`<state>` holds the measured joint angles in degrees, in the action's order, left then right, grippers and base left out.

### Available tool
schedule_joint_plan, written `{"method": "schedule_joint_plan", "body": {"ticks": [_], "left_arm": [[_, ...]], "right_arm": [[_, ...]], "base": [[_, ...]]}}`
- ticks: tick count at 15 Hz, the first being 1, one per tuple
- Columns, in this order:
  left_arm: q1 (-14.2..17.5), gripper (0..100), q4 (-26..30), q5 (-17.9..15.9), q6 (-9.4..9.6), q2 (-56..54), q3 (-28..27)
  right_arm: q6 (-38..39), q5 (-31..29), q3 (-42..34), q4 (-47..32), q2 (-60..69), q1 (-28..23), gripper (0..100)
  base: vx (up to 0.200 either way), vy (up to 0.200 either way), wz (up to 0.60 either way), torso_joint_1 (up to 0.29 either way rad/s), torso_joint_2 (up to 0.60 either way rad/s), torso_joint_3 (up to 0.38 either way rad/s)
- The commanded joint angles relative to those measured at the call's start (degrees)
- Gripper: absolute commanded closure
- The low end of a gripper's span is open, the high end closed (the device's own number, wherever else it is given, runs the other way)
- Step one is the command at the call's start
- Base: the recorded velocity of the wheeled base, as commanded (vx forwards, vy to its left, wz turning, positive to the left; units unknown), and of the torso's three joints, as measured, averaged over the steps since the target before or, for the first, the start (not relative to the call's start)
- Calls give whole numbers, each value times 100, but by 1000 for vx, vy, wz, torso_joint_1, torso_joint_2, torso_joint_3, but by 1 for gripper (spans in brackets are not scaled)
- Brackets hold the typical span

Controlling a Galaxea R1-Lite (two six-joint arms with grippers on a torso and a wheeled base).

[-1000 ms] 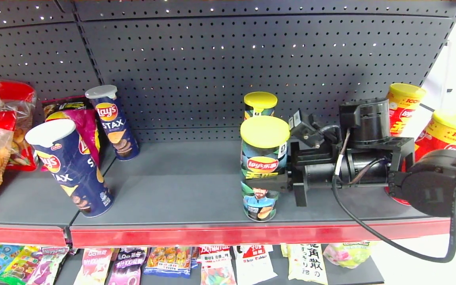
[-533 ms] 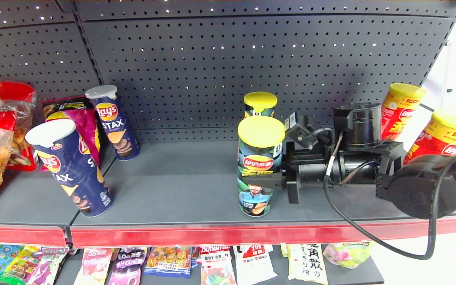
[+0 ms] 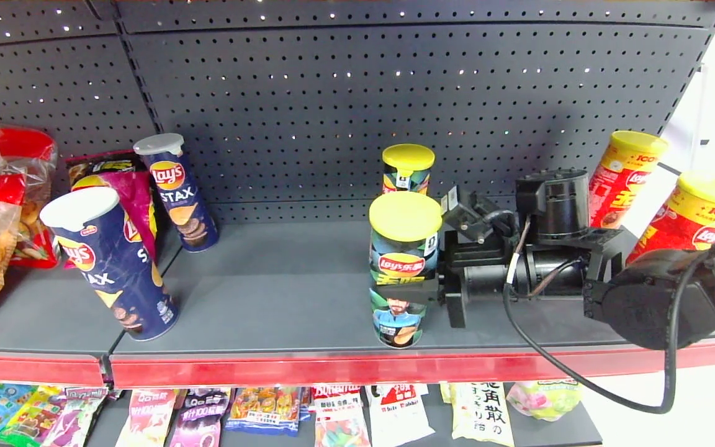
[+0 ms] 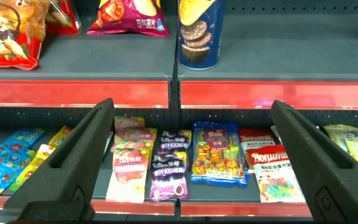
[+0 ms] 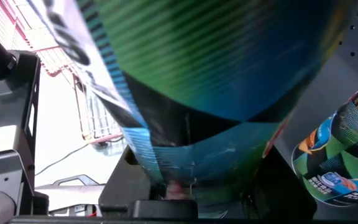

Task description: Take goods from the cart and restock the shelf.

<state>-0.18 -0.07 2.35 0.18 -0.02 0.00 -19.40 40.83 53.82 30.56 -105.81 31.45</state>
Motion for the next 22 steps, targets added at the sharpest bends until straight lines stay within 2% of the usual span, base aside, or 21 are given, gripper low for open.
{"method": "schedule_joint_plan", "body": {"ticks": [1, 20, 22], "left_arm": [[1, 0, -1, 2, -1, 2, 0], [1, 0, -1, 2, -1, 2, 0], [1, 0, -1, 2, -1, 2, 0]], "right_arm": [[24, -5, -3, -15, -27, 63, 100], [67, 31, -21, -42, -62, 54, 100], [50, 180, -21, -42, -62, 54, 100]], "base": [[0, 0, 0, 0, 0, 0], [0, 0, 0, 0, 0, 0], [0, 0, 0, 0, 0, 0]]}}
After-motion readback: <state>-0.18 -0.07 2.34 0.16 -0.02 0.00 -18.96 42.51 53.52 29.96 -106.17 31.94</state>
